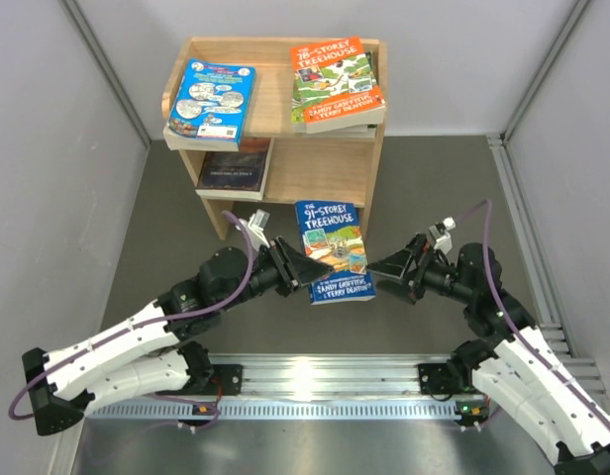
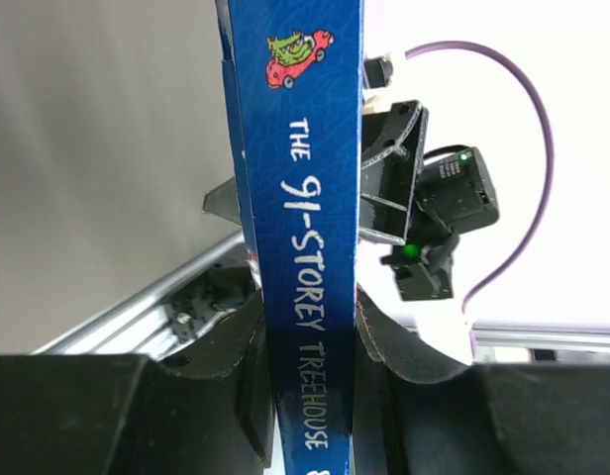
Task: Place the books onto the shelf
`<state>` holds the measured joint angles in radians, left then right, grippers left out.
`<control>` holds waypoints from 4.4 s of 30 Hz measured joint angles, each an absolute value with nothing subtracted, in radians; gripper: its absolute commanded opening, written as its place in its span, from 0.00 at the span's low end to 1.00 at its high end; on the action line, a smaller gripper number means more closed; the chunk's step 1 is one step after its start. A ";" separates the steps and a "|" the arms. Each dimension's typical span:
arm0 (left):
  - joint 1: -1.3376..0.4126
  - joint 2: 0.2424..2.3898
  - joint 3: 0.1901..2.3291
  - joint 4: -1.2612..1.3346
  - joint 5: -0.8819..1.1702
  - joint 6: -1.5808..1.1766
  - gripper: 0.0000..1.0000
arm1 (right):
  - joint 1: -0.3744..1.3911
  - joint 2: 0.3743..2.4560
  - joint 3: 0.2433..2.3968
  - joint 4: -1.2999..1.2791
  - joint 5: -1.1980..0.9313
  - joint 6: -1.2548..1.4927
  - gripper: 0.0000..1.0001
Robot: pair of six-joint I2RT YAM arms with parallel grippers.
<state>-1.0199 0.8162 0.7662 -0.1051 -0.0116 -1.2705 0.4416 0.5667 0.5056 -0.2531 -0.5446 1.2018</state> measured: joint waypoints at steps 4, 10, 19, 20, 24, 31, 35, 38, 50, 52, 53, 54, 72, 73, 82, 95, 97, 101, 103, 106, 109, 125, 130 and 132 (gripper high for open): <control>-1.019 0.816 0.751 -0.058 0.020 -1.308 0.00 | 0.469 0.581 0.506 -0.146 -0.551 1.260 1.00; -1.019 0.833 0.717 0.047 0.109 -1.350 0.00 | 0.530 0.613 0.505 0.041 -0.553 1.339 0.89; -1.017 0.923 0.832 -0.109 0.190 -1.319 0.00 | 0.547 0.605 0.505 0.114 -0.551 1.371 0.13; -1.017 0.938 0.871 -0.153 0.195 -1.303 0.00 | 0.547 0.593 0.504 0.109 -0.548 1.376 0.09; -1.020 0.994 1.010 -0.315 0.208 -1.242 0.00 | 0.547 0.559 0.503 0.116 -0.539 1.386 0.00; -1.047 1.110 1.242 -0.617 0.139 -1.143 0.50 | 0.548 0.555 0.498 0.101 -0.532 1.391 0.00; -1.089 1.174 1.405 -0.861 -0.022 -1.063 0.65 | 0.550 0.558 0.516 0.028 -0.533 1.365 0.00; -1.109 1.207 1.526 -0.995 -0.142 -1.021 0.66 | 0.550 0.576 0.540 -0.070 -0.532 1.331 0.00; -1.421 1.329 1.671 -1.197 -0.507 -0.853 0.66 | 0.550 0.690 0.582 -0.445 -0.484 1.294 0.00; -1.531 1.411 1.700 -1.211 -0.577 -0.838 0.67 | 0.550 0.735 0.596 -0.500 -0.484 1.295 0.00; -1.582 1.460 1.716 -1.216 -0.614 -0.832 0.67 | 0.550 0.754 0.604 -0.522 -0.487 1.296 0.00; -1.618 1.501 1.733 -1.223 -0.640 -0.823 0.67 | 0.550 0.766 0.608 -0.533 -0.491 1.298 0.00; -1.716 1.763 1.814 -1.221 -0.714 -0.654 0.67 | 0.550 0.807 0.630 -0.568 -0.614 1.332 0.00; -1.716 1.770 1.814 -1.222 -0.713 -0.652 0.67 | 0.550 0.807 0.630 -0.568 -0.621 1.333 0.00; -1.716 1.831 1.866 -1.294 -0.760 -0.694 0.34 | 0.550 0.799 0.630 -0.567 -0.644 1.345 0.00; -1.722 1.888 1.910 -1.362 -0.846 -0.763 0.00 | 0.552 0.764 0.630 -0.564 -0.584 1.351 0.00; -1.722 1.886 1.913 -1.366 -0.854 -0.764 0.00 | 0.552 0.763 0.630 -0.558 -0.584 1.359 0.00; -1.720 1.865 1.918 -1.374 -0.854 -0.761 0.00 | 0.553 0.762 0.630 -0.539 -0.595 1.383 0.12; -1.716 1.840 1.918 -1.374 -0.846 -0.756 0.00 | 0.553 0.759 0.630 -0.527 -0.607 1.402 0.32; -1.708 1.797 1.918 -1.370 -0.831 -0.761 0.00 | 0.555 0.748 0.631 -0.495 -0.641 1.434 0.65; -1.692 1.756 1.918 -1.364 -0.821 -0.786 0.00 | 0.566 0.722 0.632 -0.473 -0.680 1.449 0.82; -1.685 1.634 1.894 -1.362 -0.821 -0.819 0.00 | 0.429 0.699 0.789 -0.649 -0.751 1.265 1.00; -1.685 1.531 1.944 -1.374 -0.865 -0.722 0.00 | 0.329 0.759 1.005 -0.932 -0.673 0.968 1.00; -1.684 1.505 2.021 -1.376 -0.895 -0.641 0.00 | 0.326 0.770 1.039 -0.989 -0.651 0.896 1.00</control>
